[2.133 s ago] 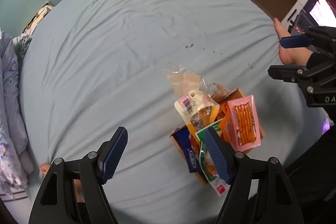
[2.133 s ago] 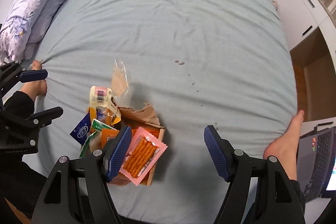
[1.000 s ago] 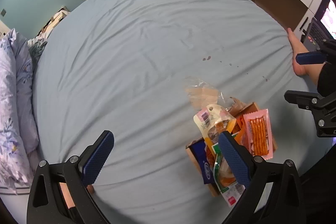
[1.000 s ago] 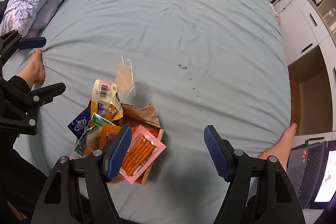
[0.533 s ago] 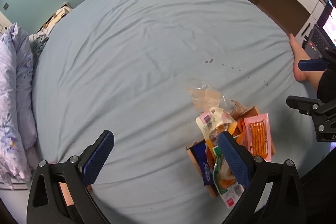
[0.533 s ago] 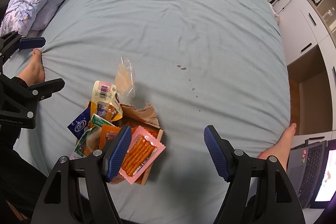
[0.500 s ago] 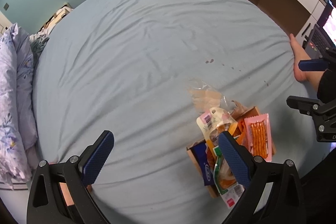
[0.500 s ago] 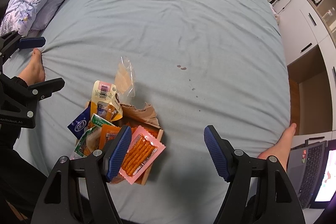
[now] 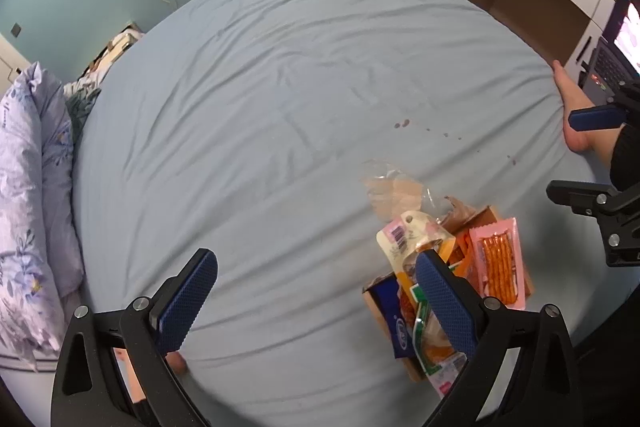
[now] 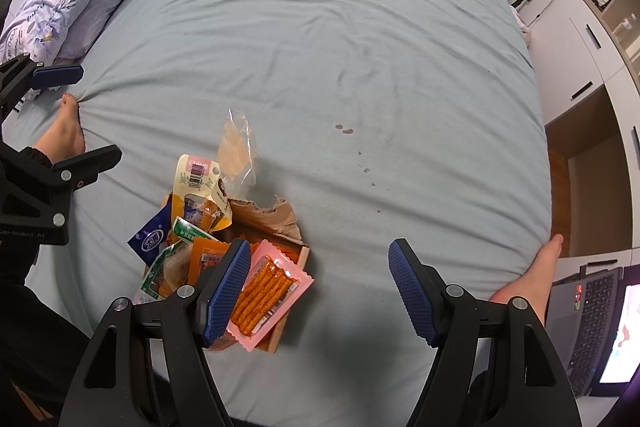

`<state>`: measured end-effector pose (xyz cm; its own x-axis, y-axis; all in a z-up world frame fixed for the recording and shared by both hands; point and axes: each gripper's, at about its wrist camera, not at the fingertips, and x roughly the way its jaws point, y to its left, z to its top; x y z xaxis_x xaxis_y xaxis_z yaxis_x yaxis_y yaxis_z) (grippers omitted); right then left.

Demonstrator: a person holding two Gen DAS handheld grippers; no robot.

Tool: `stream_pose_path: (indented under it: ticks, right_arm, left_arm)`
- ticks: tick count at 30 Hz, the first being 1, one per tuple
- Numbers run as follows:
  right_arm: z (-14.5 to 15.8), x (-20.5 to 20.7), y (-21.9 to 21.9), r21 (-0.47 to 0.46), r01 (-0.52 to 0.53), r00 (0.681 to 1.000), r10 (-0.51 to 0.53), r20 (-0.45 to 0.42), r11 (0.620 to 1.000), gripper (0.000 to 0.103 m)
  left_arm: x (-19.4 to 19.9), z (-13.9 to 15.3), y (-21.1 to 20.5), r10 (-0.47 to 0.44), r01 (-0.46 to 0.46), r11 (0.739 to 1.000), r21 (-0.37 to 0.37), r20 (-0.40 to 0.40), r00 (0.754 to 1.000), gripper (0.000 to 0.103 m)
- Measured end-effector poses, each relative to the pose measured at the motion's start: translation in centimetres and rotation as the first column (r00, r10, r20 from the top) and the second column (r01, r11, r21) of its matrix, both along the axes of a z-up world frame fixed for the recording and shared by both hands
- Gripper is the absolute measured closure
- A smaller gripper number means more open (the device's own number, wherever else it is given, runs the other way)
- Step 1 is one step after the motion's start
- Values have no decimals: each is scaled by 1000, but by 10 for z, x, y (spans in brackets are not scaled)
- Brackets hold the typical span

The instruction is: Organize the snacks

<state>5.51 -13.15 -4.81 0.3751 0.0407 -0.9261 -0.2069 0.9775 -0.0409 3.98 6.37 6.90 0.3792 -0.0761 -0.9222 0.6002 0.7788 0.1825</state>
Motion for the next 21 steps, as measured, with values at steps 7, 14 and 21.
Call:
stream_pose_path:
  ticks: [7, 14, 21]
  right_arm:
    - [-1, 0, -1, 4, -4, 1000, 4, -9, 1000, 32]
    - [-3, 4, 1, 2, -4, 1000, 4, -22, 1000, 32]
    - [-8, 5, 3, -4, -5, 1000, 5, -31, 1000, 32]
  left_arm:
    - [-2, 2, -3, -14, 14, 1000, 3, 22, 1000, 2]
    - [0, 2, -3, -15, 15, 1000, 2, 26, 1000, 2]
    - [-1, 2, -3, -12, 12, 1000, 1, 39, 999, 2]
